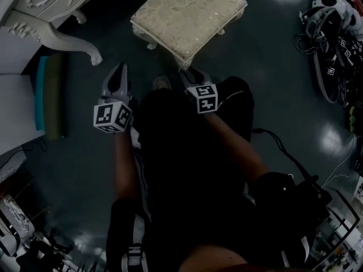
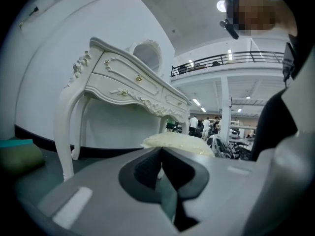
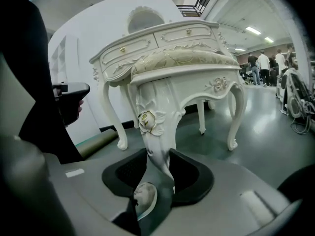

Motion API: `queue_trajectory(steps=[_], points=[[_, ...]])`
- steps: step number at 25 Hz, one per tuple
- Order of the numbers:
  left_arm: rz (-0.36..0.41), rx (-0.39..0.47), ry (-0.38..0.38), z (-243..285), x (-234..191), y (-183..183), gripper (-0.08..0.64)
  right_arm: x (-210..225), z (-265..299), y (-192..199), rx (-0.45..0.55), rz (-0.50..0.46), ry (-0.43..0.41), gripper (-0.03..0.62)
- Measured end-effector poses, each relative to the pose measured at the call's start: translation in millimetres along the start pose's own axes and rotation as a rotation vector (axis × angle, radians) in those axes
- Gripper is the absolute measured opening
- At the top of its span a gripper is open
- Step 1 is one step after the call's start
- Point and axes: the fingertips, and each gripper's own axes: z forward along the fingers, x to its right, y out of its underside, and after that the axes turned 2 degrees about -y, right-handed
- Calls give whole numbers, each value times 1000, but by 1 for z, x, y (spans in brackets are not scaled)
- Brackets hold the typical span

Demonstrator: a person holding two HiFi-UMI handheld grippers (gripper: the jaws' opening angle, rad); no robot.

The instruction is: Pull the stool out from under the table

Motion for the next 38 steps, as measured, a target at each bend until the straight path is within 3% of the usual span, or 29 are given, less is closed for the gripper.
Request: queue_trajectory(steps=[10, 24, 32, 34, 36, 38], points=[[-7, 0, -46, -10, -25, -1, 9, -36, 17, -4, -8, -72, -97, 101], [-8, -11, -66, -6, -35, 2, 9, -66, 44, -13, -16, -200, -196, 101], [-5, -16, -69, -11, -41, 5, 9, -68, 51, -14, -18, -198, -191, 90], [-3, -11, -67, -10, -40, 3, 9, -66, 48, -18, -11, -186, -181, 72], [-1, -8, -65, -9, -39, 2, 9, -60, 41, -23, 8, -161, -158, 4], [-5, -8, -60, -7, -39, 2, 9, -51, 34, -28, 20, -138, -130, 0]])
